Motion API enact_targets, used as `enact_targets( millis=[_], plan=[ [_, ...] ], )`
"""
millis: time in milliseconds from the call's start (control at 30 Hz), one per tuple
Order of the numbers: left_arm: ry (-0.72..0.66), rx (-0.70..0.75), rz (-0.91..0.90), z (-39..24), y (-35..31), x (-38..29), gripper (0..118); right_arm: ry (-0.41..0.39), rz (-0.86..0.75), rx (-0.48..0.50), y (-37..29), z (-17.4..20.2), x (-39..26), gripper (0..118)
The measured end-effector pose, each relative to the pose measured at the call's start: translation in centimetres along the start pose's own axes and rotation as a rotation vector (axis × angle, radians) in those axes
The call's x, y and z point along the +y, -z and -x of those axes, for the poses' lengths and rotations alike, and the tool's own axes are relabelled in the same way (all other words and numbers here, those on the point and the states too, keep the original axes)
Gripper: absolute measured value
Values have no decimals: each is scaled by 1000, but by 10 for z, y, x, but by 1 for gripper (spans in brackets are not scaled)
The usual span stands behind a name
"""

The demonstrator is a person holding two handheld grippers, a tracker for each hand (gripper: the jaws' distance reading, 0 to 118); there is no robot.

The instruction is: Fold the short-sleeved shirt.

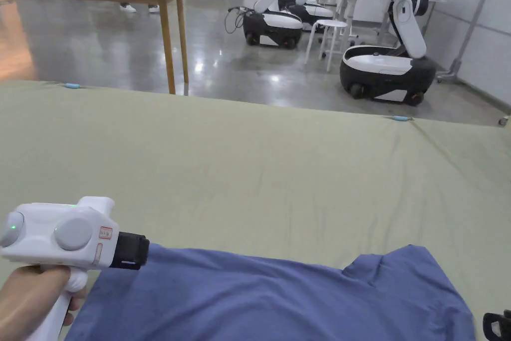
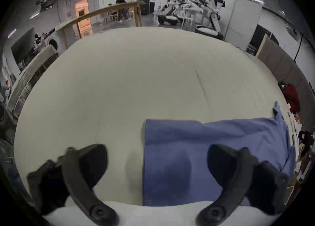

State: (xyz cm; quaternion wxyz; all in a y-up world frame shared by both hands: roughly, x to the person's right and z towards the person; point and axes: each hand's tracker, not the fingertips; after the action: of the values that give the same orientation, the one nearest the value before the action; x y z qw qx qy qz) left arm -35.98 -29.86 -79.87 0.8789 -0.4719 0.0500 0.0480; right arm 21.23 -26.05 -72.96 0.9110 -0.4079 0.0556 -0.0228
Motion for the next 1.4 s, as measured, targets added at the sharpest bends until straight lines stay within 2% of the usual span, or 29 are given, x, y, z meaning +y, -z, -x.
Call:
enact_targets(
  millis=[100, 133, 167, 233, 267, 300, 333, 367, 500, 533, 567, 600, 633, 700, 800, 833, 867, 900, 933, 967, 1000, 1033, 1133, 1267, 1400],
  plan=[
    [39, 44, -1, -5, 17, 2, 112, -19, 16, -12, 11, -1, 3, 1],
    [40, 42, 3, -6, 20, 2, 108, -22, 22, -13, 14, -2, 5, 1],
    [45, 37, 9, -7, 22, 1, 97, -21, 26, -17, 17, -3, 8, 1],
    [65, 23, 36, -10, 19, -3, 65, -20, 31, -23, 28, -11, 14, 1],
    [60, 8, 14, -12, 13, -6, 47, -20, 34, -28, 31, -12, 18, 1],
    [66, 18, -5, -16, 8, -7, 17, -29, 41, -33, 36, -12, 24, 1],
    [86, 1, -35, -17, 5, -8, 2, -37, 41, -40, 39, -13, 28, 1],
    [94, -12, -76, -18, 3, -6, 2, -44, 39, -48, 44, -13, 34, 1],
    [101, -17, -36, -19, 10, -3, 2, -34, 52, -53, 69, -17, 56, 3],
    [103, -3, -31, -15, 12, -2, 2, -23, 80, -44, 79, -19, 60, 23],
    [95, -3, -29, -12, 13, -2, 2, -14, 118, -33, 89, -21, 63, 56],
    [62, -29, -14, -7, 13, -1, 2, -11, 171, -30, 101, -23, 62, 97],
    [54, -31, -15, -8, 15, 0, 2, -28, 95, 18, 107, -21, 63, 118],
    [55, -35, -12, -4, 15, 2, 2, -29, 206, -54, 122, -22, 66, 113],
    [60, -33, -7, -7, 14, 1, 2, -42, 227, -62, 141, -24, 60, 110],
    [62, -32, -4, -7, 14, 2, 2, -59, 244, -67, 143, -24, 58, 98],
    [65, -31, -3, -5, 13, 1, 2, -75, 251, -80, 145, -24, 58, 77],
    [69, -31, -4, -8, 12, -1, 2, -94, 225, -123, 139, -23, 56, 64],
    [73, -31, -3, -7, 11, -1, 2, -87, 198, -82, 131, -23, 55, 42],
    [76, -31, -5, -6, 8, -3, 2, -67, 180, -31, 122, -25, 55, 5],
    [80, -32, -14, -5, 3, -5, 2, -35, 145, 13, 115, -24, 55, 4],
    [81, -31, -27, -5, -3, -8, 2, -47, 139, -25, 107, -22, 55, 4],
    [73, -61, -65, 5, -32, -13, 2, -117, 101, -28, 64, -5, 51, 4],
    [66, -94, -119, 16, -82, -34, 2, -73, 26, 45, 4, -8, 40, 4],
    [80, -120, -155, 22, -130, -70, 2, -87, -16, 80, -49, -8, 11, 4]
  ],
)
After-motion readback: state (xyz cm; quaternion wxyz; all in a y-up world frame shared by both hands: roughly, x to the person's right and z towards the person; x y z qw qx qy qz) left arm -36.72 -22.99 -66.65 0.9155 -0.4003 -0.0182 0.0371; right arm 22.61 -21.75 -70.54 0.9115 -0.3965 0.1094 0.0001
